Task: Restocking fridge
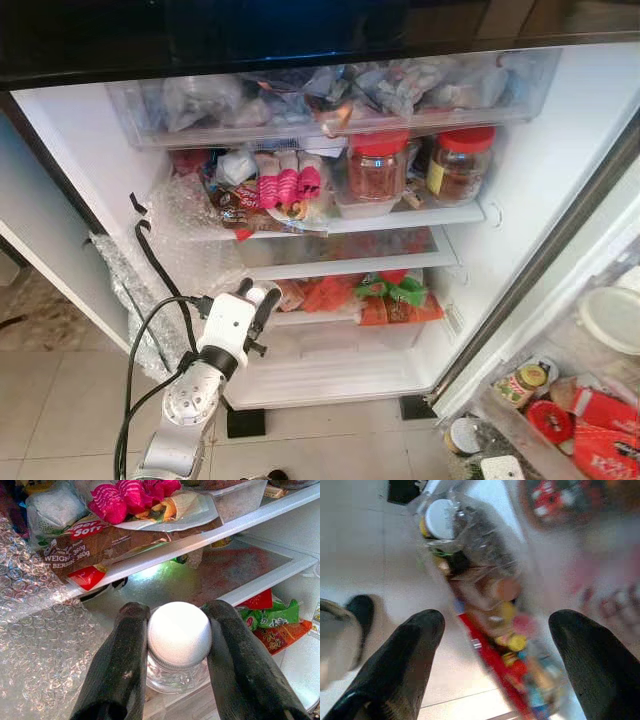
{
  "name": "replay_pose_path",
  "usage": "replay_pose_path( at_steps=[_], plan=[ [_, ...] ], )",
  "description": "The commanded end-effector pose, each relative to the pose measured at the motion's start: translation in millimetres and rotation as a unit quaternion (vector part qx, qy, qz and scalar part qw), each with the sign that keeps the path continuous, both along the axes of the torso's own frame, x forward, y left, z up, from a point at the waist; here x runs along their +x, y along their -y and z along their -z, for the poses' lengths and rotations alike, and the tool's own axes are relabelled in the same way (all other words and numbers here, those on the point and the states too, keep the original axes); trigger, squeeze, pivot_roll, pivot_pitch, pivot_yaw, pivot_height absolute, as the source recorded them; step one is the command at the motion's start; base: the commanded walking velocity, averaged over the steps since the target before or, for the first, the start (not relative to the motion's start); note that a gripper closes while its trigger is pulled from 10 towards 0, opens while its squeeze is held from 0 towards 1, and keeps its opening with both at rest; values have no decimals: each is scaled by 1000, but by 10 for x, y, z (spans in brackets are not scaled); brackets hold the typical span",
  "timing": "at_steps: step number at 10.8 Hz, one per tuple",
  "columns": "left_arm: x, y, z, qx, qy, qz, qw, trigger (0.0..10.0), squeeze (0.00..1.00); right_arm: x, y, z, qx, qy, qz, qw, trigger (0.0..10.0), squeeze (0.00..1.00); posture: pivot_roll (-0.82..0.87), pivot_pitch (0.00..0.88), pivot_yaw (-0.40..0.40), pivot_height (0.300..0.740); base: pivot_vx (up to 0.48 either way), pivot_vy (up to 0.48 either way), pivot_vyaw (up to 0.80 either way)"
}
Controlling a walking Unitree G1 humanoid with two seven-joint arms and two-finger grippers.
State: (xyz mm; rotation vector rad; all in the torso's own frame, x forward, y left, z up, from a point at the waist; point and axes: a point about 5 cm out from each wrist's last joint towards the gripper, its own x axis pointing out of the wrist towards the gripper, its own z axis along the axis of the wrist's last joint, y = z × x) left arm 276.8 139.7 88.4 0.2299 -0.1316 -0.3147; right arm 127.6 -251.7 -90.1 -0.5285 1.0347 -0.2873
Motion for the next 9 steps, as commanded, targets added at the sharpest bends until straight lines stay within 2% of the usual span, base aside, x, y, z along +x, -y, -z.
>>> replay_pose_path(
  at_steps=[1, 4, 9],
  plan=[
    [-1, -20, 18, 6, -4, 2, 1000, 10000, 0, -58, 38, 5, -19, -11, -12, 1000, 10000, 0, -125, 85, 40, 740, 0, 0, 0],
    [0, -23, 18, 7, -5, 2, 1000, 10000, 0, -97, 139, -17, -37, -14, -8, 999, 10000, 0, -124, 85, 41, 740, 0, 0, 0],
    [4, -37, 31, 11, -7, 1, 1000, 10000, 0, -146, 113, 8, -35, -26, -10, 999, 10000, 0, -124, 82, 42, 740, 0, 0, 0]
  ],
)
